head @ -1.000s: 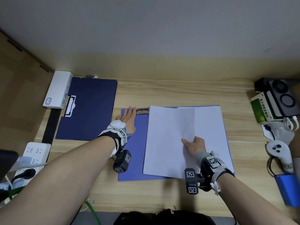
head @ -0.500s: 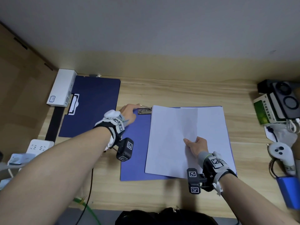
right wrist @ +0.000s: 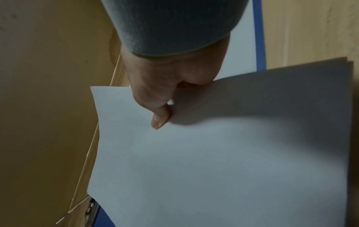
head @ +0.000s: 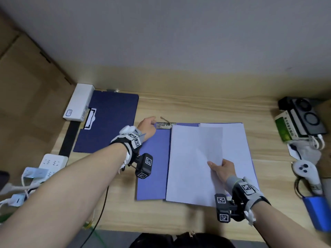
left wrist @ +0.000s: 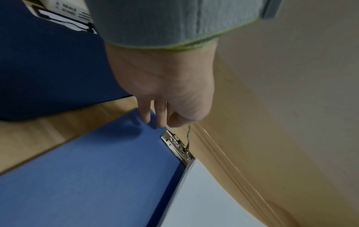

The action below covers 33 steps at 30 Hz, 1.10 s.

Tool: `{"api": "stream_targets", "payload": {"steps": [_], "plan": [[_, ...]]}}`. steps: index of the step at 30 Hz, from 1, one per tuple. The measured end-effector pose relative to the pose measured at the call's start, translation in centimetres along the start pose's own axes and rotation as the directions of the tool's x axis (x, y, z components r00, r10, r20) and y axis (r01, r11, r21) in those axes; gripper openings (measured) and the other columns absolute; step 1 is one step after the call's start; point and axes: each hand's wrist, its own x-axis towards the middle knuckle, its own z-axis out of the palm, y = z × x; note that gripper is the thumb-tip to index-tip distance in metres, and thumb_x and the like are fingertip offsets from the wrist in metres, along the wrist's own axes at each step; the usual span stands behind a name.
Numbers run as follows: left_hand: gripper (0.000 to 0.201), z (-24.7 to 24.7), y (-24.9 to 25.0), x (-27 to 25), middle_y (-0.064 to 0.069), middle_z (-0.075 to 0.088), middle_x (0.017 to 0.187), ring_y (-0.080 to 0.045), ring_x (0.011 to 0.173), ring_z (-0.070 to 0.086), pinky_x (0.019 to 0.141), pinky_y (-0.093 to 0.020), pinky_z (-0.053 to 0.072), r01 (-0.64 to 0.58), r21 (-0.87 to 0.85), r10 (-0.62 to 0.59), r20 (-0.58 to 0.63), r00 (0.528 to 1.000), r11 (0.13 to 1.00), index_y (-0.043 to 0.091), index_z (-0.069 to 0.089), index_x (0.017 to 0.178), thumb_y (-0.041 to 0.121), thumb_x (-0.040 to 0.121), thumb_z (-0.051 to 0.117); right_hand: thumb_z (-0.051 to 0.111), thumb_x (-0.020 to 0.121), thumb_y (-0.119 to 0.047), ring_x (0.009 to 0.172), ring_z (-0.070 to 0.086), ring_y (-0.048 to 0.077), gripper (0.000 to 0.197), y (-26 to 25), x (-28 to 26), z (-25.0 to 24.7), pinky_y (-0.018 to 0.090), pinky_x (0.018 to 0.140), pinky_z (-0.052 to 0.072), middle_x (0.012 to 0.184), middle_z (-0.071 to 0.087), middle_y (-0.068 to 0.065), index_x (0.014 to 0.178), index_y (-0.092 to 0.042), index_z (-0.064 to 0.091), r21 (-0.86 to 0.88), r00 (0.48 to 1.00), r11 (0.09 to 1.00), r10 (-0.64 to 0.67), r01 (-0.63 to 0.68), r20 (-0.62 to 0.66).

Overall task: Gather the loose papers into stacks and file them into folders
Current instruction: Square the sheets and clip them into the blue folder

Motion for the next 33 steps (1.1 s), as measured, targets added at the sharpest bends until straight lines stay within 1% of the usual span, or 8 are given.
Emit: {"api": "stream_targets", "payload": {"steps": [5,10,14,19,22,26,29,33], "plan": [[0.056,1.4,3.2,-1.2,-0.025,0.046,0.144,-0.031,0.135,0.045,0.112,-0.035,0.037,0.007,-0.294,0.002,0.030,1.000,0.956,-0.008,0.036,0.143,-0.024,0.090,0.032,0.078,0.080,-0.014,0.088,0.070,0.032,0.014,1.7,-1.9,0.0,0.046,0.085,0.057,0.094,0.074,0.013,0.089,-0.009,0.069,-0.003,1.000,1.000,-0.006,0.006,0.004],[0.041,0.3,8.5,-2.7,-0.007,0.071,0.118,-0.018,0.105,0.070,0.090,-0.029,0.052,-0.031,-0.414,0.134,0.224,0.965,0.910,0.010,0.062,0.122,-0.008,0.091,0.043,0.077,0.081,-0.015,0.085,0.068,0.031,0.014,1.6,-3.0,0.9,0.043,0.082,0.057,0.092,0.073,0.012,0.091,-0.009,0.068,0.000,1.000,1.000,-0.027,0.027,0.016],[0.030,-0.4,8.3,-3.5,-0.002,0.075,0.109,-0.015,0.097,0.072,0.087,-0.030,0.053,-0.055,-0.359,0.118,0.155,0.981,0.932,0.015,0.066,0.116,0.004,0.092,0.051,0.077,0.081,-0.014,0.081,0.068,0.030,0.015,1.4,-3.6,1.7,0.044,0.081,0.057,0.091,0.073,0.012,0.092,-0.007,0.069,0.020,0.999,0.999,-0.030,0.029,0.028],[0.039,-1.4,4.0,-4.0,-0.004,0.070,0.108,-0.018,0.085,0.060,0.066,-0.028,0.046,0.005,-0.234,-0.011,-0.025,1.000,0.972,0.010,0.062,0.126,0.002,0.089,0.050,0.077,0.081,-0.014,0.075,0.066,0.026,0.018,0.3,-4.6,2.6,0.038,0.075,0.056,0.088,0.072,0.010,0.095,-0.005,0.069,0.035,0.999,0.999,-0.039,0.038,0.021],[0.044,-2.4,2.6,-5.3,-0.007,0.064,0.103,-0.020,0.086,0.056,0.069,-0.031,0.045,0.084,-0.213,-0.088,-0.009,0.996,0.973,0.010,0.051,0.136,0.021,0.094,0.055,0.078,0.080,-0.016,0.079,0.069,0.030,0.021,-1.8,-5.5,3.1,0.044,0.079,0.058,0.091,0.074,0.012,0.096,-0.004,0.070,0.063,0.998,0.996,-0.062,0.060,0.026],[0.050,-4.1,3.7,-6.7,-0.004,0.067,0.113,-0.022,0.103,0.064,0.092,-0.037,0.050,0.129,-0.258,-0.070,0.227,0.971,0.958,0.007,0.053,0.130,0.039,0.093,0.059,0.077,0.081,-0.012,0.067,0.064,0.024,0.014,-8.1,-6.0,3.7,0.035,0.066,0.054,0.085,0.071,0.012,0.090,-0.005,0.069,0.118,0.985,0.979,-0.170,0.167,0.019],[0.035,-5.1,5.9,-6.6,-0.005,0.071,0.115,-0.025,0.109,0.066,0.096,-0.039,0.052,0.109,-0.373,-0.009,0.261,0.965,0.921,0.010,0.062,0.121,0.026,0.090,0.064,0.074,0.082,-0.008,0.058,0.064,0.015,0.009,-13.3,-6.0,3.9,0.025,0.054,0.052,0.080,0.070,0.009,0.088,-0.006,0.068,0.179,0.965,0.951,-0.260,0.252,0.022],[0.030,-7.2,10.5,-5.5,-0.010,0.070,0.113,-0.029,0.103,0.067,0.092,-0.042,0.055,-0.037,-0.551,0.060,0.023,0.998,0.834,0.000,0.061,0.118,0.000,0.088,0.061,0.072,0.083,-0.003,0.045,0.059,-0.003,0.009,-19.7,-5.3,4.1,0.015,0.045,0.047,0.074,0.066,0.001,0.084,-0.010,0.066,0.244,0.923,0.893,-0.385,0.378,-0.019]]}}
